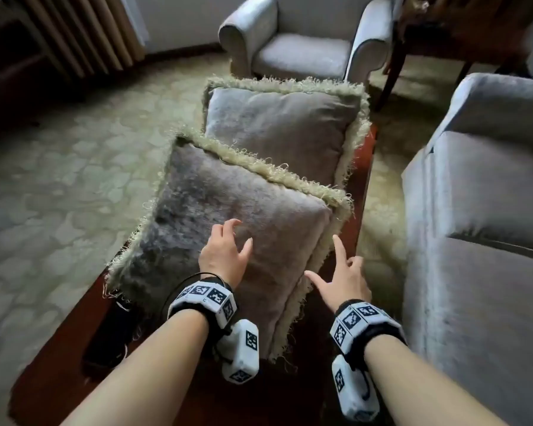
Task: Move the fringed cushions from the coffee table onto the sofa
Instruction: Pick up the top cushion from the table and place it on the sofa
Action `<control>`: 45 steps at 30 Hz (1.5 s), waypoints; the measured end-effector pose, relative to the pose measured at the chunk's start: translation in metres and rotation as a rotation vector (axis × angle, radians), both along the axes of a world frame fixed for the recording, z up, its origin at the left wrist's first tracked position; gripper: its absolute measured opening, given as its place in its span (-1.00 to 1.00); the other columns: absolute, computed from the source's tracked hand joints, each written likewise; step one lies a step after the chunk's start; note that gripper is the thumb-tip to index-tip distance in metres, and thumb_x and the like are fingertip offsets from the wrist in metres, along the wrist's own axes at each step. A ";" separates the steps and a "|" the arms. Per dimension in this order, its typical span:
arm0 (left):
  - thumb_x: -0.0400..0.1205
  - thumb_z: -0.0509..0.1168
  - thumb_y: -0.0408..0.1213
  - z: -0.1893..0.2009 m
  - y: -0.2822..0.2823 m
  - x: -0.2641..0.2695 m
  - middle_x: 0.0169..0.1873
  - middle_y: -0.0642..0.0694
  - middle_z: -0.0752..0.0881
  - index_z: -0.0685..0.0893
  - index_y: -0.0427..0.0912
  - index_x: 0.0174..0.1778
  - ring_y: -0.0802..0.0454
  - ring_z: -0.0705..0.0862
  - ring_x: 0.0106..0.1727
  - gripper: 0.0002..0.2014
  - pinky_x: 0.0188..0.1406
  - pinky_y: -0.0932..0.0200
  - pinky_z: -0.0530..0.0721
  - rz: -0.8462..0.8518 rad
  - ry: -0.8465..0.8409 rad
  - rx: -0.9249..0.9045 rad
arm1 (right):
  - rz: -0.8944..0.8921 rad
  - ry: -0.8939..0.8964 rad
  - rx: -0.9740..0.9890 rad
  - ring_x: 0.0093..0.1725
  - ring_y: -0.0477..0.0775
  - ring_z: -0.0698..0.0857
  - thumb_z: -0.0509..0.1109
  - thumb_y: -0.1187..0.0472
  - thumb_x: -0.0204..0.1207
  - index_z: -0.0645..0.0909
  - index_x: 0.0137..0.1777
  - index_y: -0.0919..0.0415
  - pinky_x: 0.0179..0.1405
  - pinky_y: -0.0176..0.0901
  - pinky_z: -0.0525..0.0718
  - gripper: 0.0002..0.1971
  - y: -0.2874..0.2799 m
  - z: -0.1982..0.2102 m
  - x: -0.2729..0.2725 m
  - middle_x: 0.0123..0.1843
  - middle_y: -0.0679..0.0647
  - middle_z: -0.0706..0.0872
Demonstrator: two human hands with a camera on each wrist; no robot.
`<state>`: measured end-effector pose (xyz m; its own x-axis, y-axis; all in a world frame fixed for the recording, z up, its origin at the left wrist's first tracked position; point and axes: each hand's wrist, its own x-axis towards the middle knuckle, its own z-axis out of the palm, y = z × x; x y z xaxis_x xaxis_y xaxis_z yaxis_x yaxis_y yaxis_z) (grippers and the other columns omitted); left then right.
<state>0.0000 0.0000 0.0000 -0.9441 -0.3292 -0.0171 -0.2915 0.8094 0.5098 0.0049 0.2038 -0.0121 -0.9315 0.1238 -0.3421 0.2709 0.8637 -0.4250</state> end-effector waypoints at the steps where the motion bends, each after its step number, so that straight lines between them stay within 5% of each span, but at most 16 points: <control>1: 0.52 0.34 -0.02 -0.007 -0.019 -0.006 0.11 -0.22 0.56 0.47 -0.12 0.36 -0.21 0.63 0.07 -0.48 -0.02 -0.10 0.60 0.004 0.002 -0.023 | -0.003 -0.047 -0.035 0.17 0.26 0.61 0.36 -0.31 0.35 -0.27 0.56 -0.31 0.01 0.02 0.62 -0.03 -0.016 -0.009 -0.003 0.41 0.21 0.25; 4: 0.42 0.40 0.10 -0.029 -0.071 -0.023 0.16 -0.22 0.54 0.40 -0.07 0.45 -0.19 0.57 0.17 -0.30 0.10 -0.14 0.60 -0.020 -0.074 -0.076 | -0.017 -0.162 -0.107 0.36 0.35 0.49 0.43 -0.34 0.26 -0.50 0.47 -0.38 0.15 0.09 0.60 0.14 -0.058 -0.044 -0.006 0.55 0.34 0.08; 8: 0.31 0.48 0.12 -0.054 -0.122 -0.043 0.23 -0.16 0.49 0.30 0.11 0.51 -0.14 0.50 0.23 -0.15 0.19 -0.11 0.56 -0.094 -0.098 -0.104 | -0.106 -0.161 -0.089 0.28 0.40 0.53 0.50 -0.24 0.25 -0.61 0.39 -0.34 0.19 0.13 0.58 0.23 -0.095 -0.080 -0.016 0.49 0.40 0.14; 15: 0.04 0.49 0.34 -0.084 -0.172 -0.070 0.22 -0.21 0.37 0.13 0.27 0.55 -0.15 0.40 0.20 0.14 0.29 -0.06 0.44 -0.067 -0.028 -0.218 | -0.234 -0.060 -0.113 0.28 0.54 0.53 0.60 -0.26 0.05 -0.56 0.26 -0.58 0.33 0.24 0.53 0.27 -0.094 -0.118 -0.033 0.49 0.51 0.14; 23: -0.07 0.34 0.48 -0.107 -0.210 -0.086 0.61 -0.35 -0.04 -0.39 0.40 0.47 -0.24 -0.09 0.63 0.32 0.51 -0.39 0.03 -0.016 -0.270 -0.106 | -0.210 0.009 -0.222 0.39 0.48 0.41 0.64 -0.26 -0.07 -0.47 0.34 -0.57 0.45 0.11 0.42 0.33 -0.083 -0.132 -0.040 0.44 0.51 0.27; 26: -0.16 0.37 0.54 -0.113 -0.221 -0.087 0.54 -0.30 0.30 -0.45 0.48 0.41 -0.25 0.29 0.54 0.38 0.45 -0.41 0.25 -0.004 -0.262 0.070 | -0.203 0.022 -0.279 0.40 0.43 0.37 0.68 -0.14 -0.01 -0.35 0.40 -0.45 0.47 0.08 0.34 0.29 -0.082 -0.132 -0.040 0.41 0.44 0.27; 29: 0.02 0.53 0.27 -0.105 -0.216 -0.082 0.40 -0.37 0.50 -0.32 0.24 0.56 -0.26 0.54 0.34 0.37 0.30 0.01 0.46 0.002 -0.251 0.147 | -0.222 0.042 -0.317 0.43 0.43 0.32 0.72 -0.11 -0.07 -0.28 0.47 -0.44 0.53 0.13 0.30 0.33 -0.080 -0.132 -0.040 0.39 0.43 0.26; 33: 0.08 0.54 0.21 -0.086 -0.209 -0.078 0.40 -0.28 0.52 -0.28 0.30 0.55 -0.26 0.54 0.35 0.31 0.27 0.02 0.49 -0.057 -0.203 0.123 | -0.244 0.057 -0.360 0.53 0.43 0.18 0.76 -0.03 -0.11 -0.24 0.51 -0.40 0.58 0.13 0.22 0.39 -0.079 -0.121 -0.040 0.48 0.46 0.13; 38: 0.14 0.58 0.12 -0.055 -0.188 -0.049 0.38 -0.28 0.55 -0.20 0.29 0.56 -0.24 0.56 0.33 0.26 0.21 0.05 0.53 -0.089 -0.060 0.095 | -0.252 0.030 -0.427 0.45 0.44 0.32 0.76 0.12 -0.03 -0.19 0.57 -0.33 0.49 0.07 0.29 0.36 -0.078 -0.092 -0.033 0.47 0.44 0.15; 45: 0.12 0.59 0.08 -0.005 -0.150 -0.019 0.55 -0.12 0.32 -0.21 0.30 0.55 -0.12 0.44 0.46 0.27 0.34 0.08 0.43 -0.193 -0.002 0.123 | -0.226 0.027 -0.384 0.41 0.38 0.37 0.71 0.18 0.10 -0.18 0.58 -0.30 0.48 -0.01 0.30 0.27 -0.037 -0.040 -0.025 0.33 0.34 0.27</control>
<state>-0.0194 -0.1502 -0.0053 -0.9893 -0.1381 -0.0476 -0.1384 0.7817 0.6081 -0.0197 0.1666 -0.0519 -0.9049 0.1945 -0.3786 0.4191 0.5623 -0.7128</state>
